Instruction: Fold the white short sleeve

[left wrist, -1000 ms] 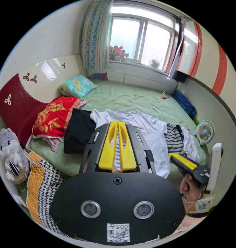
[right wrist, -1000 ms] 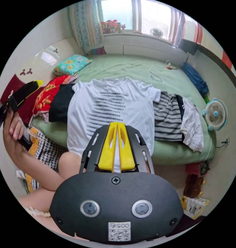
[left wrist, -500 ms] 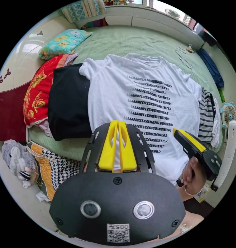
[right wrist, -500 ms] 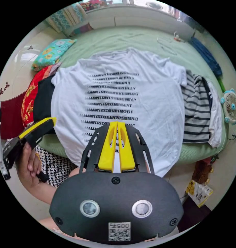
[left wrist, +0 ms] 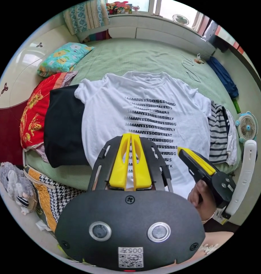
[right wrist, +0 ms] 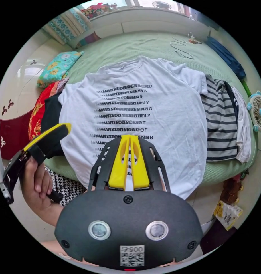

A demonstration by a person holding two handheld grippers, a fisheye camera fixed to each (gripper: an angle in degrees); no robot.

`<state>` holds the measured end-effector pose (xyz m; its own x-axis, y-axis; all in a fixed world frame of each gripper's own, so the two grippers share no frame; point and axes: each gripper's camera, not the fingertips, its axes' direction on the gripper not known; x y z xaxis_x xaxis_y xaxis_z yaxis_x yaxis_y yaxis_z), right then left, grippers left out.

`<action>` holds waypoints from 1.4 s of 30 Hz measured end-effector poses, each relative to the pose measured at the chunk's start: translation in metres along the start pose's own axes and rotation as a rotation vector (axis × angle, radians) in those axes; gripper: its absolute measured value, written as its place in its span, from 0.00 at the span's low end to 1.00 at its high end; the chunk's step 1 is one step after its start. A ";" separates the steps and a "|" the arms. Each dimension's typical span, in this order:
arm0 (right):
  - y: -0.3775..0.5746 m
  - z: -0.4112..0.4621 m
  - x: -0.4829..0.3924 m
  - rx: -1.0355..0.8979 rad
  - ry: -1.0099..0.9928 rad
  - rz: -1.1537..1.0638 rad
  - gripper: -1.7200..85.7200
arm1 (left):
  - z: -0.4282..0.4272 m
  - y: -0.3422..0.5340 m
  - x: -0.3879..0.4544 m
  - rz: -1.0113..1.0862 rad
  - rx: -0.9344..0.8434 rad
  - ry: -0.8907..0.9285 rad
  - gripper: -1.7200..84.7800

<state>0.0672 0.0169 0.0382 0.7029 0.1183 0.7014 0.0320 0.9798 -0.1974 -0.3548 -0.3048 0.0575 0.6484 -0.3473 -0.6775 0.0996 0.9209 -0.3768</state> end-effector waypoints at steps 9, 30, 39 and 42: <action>0.002 -0.010 0.001 0.040 0.061 0.027 0.01 | 0.040 -0.017 -0.003 -0.021 -0.010 -0.001 0.02; 0.050 -0.051 0.044 0.236 0.020 0.138 0.01 | 0.145 -0.025 0.030 -0.005 -0.008 0.165 0.02; 0.184 -0.148 0.128 0.395 0.091 0.125 0.01 | 0.124 0.056 0.070 0.110 0.133 0.277 0.02; 0.212 -0.173 0.160 0.454 0.014 0.200 0.01 | 0.134 0.080 0.102 0.188 0.081 0.265 0.02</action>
<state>0.3097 0.2156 -0.0103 0.6732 0.3123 0.6702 -0.4149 0.9098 -0.0072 -0.1800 -0.2427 0.0428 0.4433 -0.1942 -0.8751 0.0635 0.9806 -0.1855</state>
